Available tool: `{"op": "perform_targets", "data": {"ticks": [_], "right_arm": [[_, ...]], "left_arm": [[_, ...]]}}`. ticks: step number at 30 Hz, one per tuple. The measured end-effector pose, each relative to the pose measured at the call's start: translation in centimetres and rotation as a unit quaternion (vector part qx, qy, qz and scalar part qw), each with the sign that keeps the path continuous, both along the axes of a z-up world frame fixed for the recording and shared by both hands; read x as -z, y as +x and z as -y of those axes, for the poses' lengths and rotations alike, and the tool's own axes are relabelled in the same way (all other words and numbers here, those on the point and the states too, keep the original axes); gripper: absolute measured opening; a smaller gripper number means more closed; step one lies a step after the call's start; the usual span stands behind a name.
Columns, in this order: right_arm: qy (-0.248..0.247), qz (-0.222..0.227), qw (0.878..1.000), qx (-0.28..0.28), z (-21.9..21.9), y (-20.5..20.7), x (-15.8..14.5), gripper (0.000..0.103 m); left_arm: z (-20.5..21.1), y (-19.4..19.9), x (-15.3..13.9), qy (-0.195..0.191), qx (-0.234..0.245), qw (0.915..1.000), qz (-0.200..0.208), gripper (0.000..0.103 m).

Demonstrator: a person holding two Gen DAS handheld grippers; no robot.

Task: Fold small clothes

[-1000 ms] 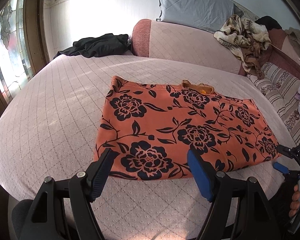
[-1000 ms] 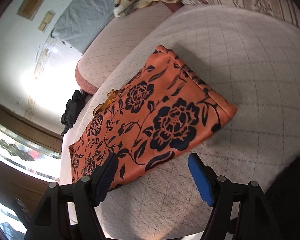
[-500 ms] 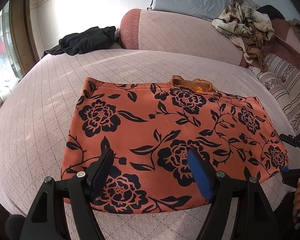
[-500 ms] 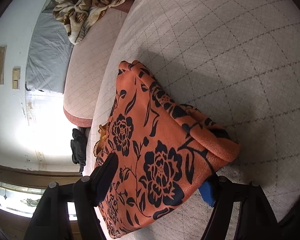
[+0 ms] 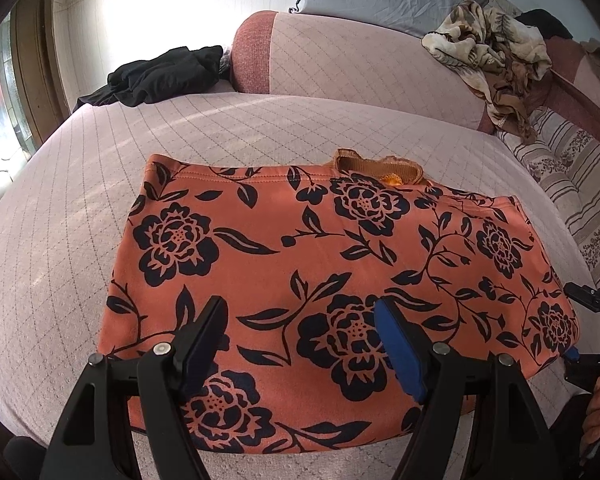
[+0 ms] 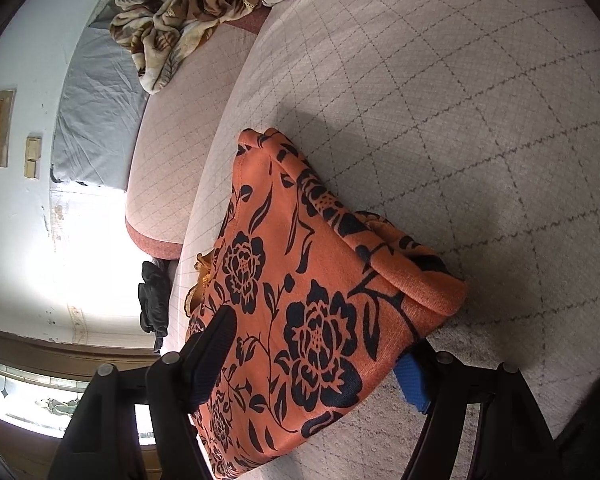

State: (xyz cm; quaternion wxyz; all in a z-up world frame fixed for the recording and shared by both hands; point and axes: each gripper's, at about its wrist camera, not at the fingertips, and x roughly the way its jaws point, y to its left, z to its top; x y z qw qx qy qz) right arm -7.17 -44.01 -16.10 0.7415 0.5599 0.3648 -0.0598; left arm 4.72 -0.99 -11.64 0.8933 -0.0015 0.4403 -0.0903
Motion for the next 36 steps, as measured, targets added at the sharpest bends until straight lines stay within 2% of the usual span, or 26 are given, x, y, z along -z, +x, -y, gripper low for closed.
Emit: {"op": "perform_targets", "data": {"ticks": [2, 4, 5, 6, 8, 10, 12, 14, 15, 16, 19, 21, 23, 25, 27, 30, 31, 32, 33, 34, 36], "right_arm": [[-0.008, -0.001, 1.000, -0.007, 0.1, 0.4, 0.1, 0.073], [-0.029, -0.008, 0.999, -0.021, 0.2, 1.1, 0.0, 0.056], [-0.039, -0.013, 0.999, -0.028, 0.3, 1.4, 0.1, 0.032], [-0.046, -0.021, 0.998, -0.038, 0.3, 1.7, 0.2, 0.017], [-0.065, -0.015, 0.996, -0.053, 0.1, 1.5, -0.6, 0.013], [-0.117, -0.003, 0.991, -0.064, -0.5, 0.8, -2.6, 0.012], [-0.127, -0.014, 0.989, -0.070, -0.4, 0.3, -2.2, 0.012], [-0.085, -0.046, 0.992, -0.081, 0.4, 0.1, 0.5, 0.017], [-0.063, -0.032, 0.995, -0.077, 0.9, -0.5, 0.7, 0.019], [-0.065, -0.031, 0.994, -0.085, 1.2, -0.8, 0.3, 0.022], [-0.109, -0.029, 0.989, -0.096, 2.5, -1.9, -2.4, 0.038], [-0.141, -0.021, 0.985, -0.095, 3.8, -1.5, -4.0, 0.079], [-0.156, 0.002, 0.982, -0.103, 5.1, 0.7, -5.3, 0.081], [-0.151, 0.022, 0.980, -0.126, 5.9, 4.6, -5.8, 0.081], [-0.155, 0.013, 0.975, -0.156, 5.9, 9.3, -5.3, 0.081], [-0.159, -0.019, 0.965, -0.209, 4.9, 15.4, -3.0, 0.080], [-0.149, -0.031, 0.964, -0.216, 4.8, 16.9, -2.0, 0.076], [-0.147, -0.038, 0.964, -0.219, 4.6, 17.9, -1.3, 0.049], [-0.159, -0.044, 0.962, -0.218, 4.4, 18.4, -1.3, 0.012], [-0.159, -0.042, 0.963, -0.212, 4.4, 18.5, -1.7, 0.012], [-0.198, -0.037, 0.961, -0.190, 4.0, 17.9, -2.5, 0.012]], "left_arm": [[1.0, 0.6, 0.7, 0.009, 0.010, 0.9999, -0.005, 0.076], [2.0, 1.3, 1.8, 0.023, 0.022, 0.9993, -0.018, 0.077], [2.5, 1.6, 2.6, 0.035, 0.026, 0.9986, -0.029, 0.076], [2.9, 1.8, 3.1, 0.047, 0.026, 0.9979, -0.036, 0.076], [3.0, 1.5, 2.9, 0.051, 0.027, 0.9980, -0.024, 0.076], [2.9, 1.0, 1.9, 0.036, 0.026, 0.9990, -0.010, 0.076], [3.0, 0.8, 1.7, 0.028, 0.025, 0.9993, 0.003, 0.076], [3.7, 1.3, 3.4, 0.049, 0.038, 0.9976, -0.031, 0.077], [4.0, 1.2, 4.1, 0.064, 0.046, 0.9964, -0.029, 0.077], [4.0, 0.9, 3.9, 0.068, 0.048, 0.9965, -0.009, 0.079], [3.9, 1.0, 3.7, 0.063, 0.046, 0.9969, -0.015, 0.079], [3.8, 0.9, 3.9, 0.059, 0.048, 0.9970, -0.012, 0.079], [3.7, 0.8, 3.9, 0.060, 0.049, 0.9969, -0.007, 0.079], [3.7, 0.9, 4.0, 0.059, 0.048, 0.9970, -0.007, 0.079], [3.6, 0.5, 4.0, 0.058, 0.047, 0.9972, -0.007, 0.080], [3.6, 0.6, 4.1, 0.059, 0.047, 0.9971, -0.005, 0.081], [3.6, 0.6, 4.1, 0.058, 0.047, 0.9972, -0.005, 0.081], [3.7, 0.7, 4.1, 0.059, 0.048, 0.9971, -0.005, 0.081], [3.6, 0.8, 4.1, 0.057, 0.049, 0.9971, -0.005, 0.081], [3.6, 0.9, 4.1, 0.055, 0.051, 0.9971, -0.007, 0.081], [3.5, 1.0, 4.1, 0.053, 0.050, 0.9973, -0.009, 0.082]]}}
